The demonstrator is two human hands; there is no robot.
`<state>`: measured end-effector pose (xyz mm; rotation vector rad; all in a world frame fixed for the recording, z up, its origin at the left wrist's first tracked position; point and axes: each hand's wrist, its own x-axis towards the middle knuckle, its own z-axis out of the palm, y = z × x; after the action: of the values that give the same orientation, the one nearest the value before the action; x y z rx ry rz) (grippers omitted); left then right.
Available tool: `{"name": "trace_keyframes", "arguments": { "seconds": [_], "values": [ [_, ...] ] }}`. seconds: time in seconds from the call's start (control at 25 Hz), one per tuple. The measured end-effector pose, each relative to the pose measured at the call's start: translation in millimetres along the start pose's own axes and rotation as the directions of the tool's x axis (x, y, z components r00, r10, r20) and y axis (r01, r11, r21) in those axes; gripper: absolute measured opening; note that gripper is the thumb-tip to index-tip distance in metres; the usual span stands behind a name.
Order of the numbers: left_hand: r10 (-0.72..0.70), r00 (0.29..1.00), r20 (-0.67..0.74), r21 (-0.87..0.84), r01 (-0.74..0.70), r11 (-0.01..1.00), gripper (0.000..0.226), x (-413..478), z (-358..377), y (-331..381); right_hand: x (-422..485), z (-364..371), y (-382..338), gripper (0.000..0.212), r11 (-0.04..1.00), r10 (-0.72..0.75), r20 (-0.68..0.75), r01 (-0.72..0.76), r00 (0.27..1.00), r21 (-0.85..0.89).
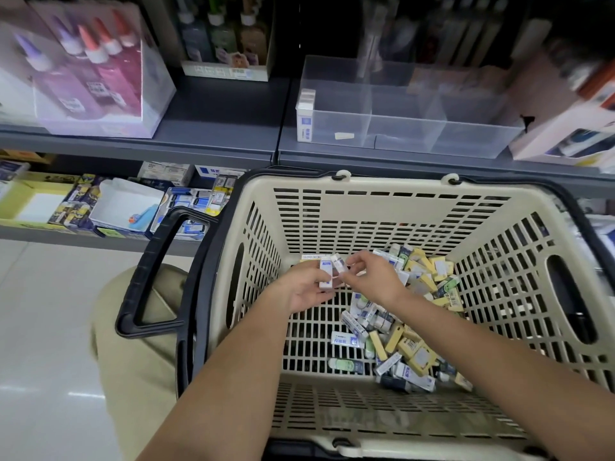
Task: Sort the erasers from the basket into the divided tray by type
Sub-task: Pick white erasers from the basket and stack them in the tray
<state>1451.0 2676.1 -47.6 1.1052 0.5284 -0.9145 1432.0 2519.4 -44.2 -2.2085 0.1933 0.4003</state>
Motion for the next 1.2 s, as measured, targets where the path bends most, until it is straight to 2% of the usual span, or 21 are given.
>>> {"name": "trace_keyframes", "arguments": {
  "seconds": [0.08,0.2,0.24,0.28,0.36,0.48,0.56,0.68,0.72,0.8,0.84,0.92,1.04,1.12,1.2],
  "values": [
    [0.009,0.999,0.034,-0.054,-0.007,0.999,0.017,0,1,1,0,7,-5,0.032,1.000,-0.019,0.043,0.018,0.999,0.025],
    [-0.011,0.996,-0.088,-0.051,0.007,0.999,0.021,6,-6,-4,5,7,-3,0.026,0.998,-0.027,0.138,0.019,0.990,0.058],
    [-0.021,0.989,-0.148,-0.047,0.014,0.999,0.021,7,-9,-7,9,5,0,0.027,0.998,-0.026,0.127,0.032,0.992,-0.049],
    [-0.027,0.979,-0.201,-0.048,0.018,0.999,0.018,9,-12,-8,15,3,3,0.032,0.969,-0.040,0.108,0.065,0.993,-0.239],
    [-0.027,0.963,-0.267,-0.056,0.013,0.998,0.012,12,-18,-10,27,5,8,0.047,0.797,-0.106,0.157,0.178,0.982,-0.577],
    [-0.043,0.962,-0.269,-0.070,0.025,0.997,0.011,14,-19,-11,36,23,9,0.065,0.589,-0.112,0.291,0.299,0.950,-0.751],
    [-0.054,0.962,-0.268,-0.076,0.035,0.996,0.011,15,-19,-13,36,28,12,0.066,0.552,-0.130,0.273,0.298,0.953,-0.779],
    [-0.049,0.960,-0.276,-0.088,0.026,0.996,0.010,17,-21,-16,29,25,15,0.064,0.618,-0.149,0.131,0.196,0.980,-0.762],
    [-0.042,0.962,-0.269,-0.089,0.019,0.996,0.010,17,-22,-17,26,24,12,0.060,0.690,-0.130,0.061,0.134,0.990,-0.712],
    [-0.034,0.983,-0.181,-0.100,0.016,0.995,0.015,16,-22,-16,20,24,4,0.049,0.871,-0.030,-0.033,0.010,0.999,-0.491],
    [-0.026,0.995,-0.099,-0.113,0.015,0.993,0.018,16,-20,-15,15,25,0,0.043,0.930,0.009,-0.033,-0.021,0.999,-0.367],
    [0.004,1.000,0.023,-0.139,-0.001,0.990,0.023,14,-14,-10,8,27,-6,0.039,0.973,-0.023,0.018,0.027,1.000,-0.229],
    [0.017,1.000,-0.024,-0.153,-0.021,0.988,0.036,14,-12,-9,1,18,-12,0.048,0.995,-0.053,0.213,0.069,0.976,-0.068],
    [0.002,0.992,-0.128,-0.155,-0.022,0.988,0.039,16,-16,-11,2,-3,-4,0.049,0.996,0.003,0.231,0.019,0.973,-0.092],
    [-0.011,0.988,-0.157,-0.148,-0.013,0.989,0.033,18,-18,-11,4,-32,11,0.039,0.952,0.013,0.048,0.002,0.999,-0.307]
  ]
}}
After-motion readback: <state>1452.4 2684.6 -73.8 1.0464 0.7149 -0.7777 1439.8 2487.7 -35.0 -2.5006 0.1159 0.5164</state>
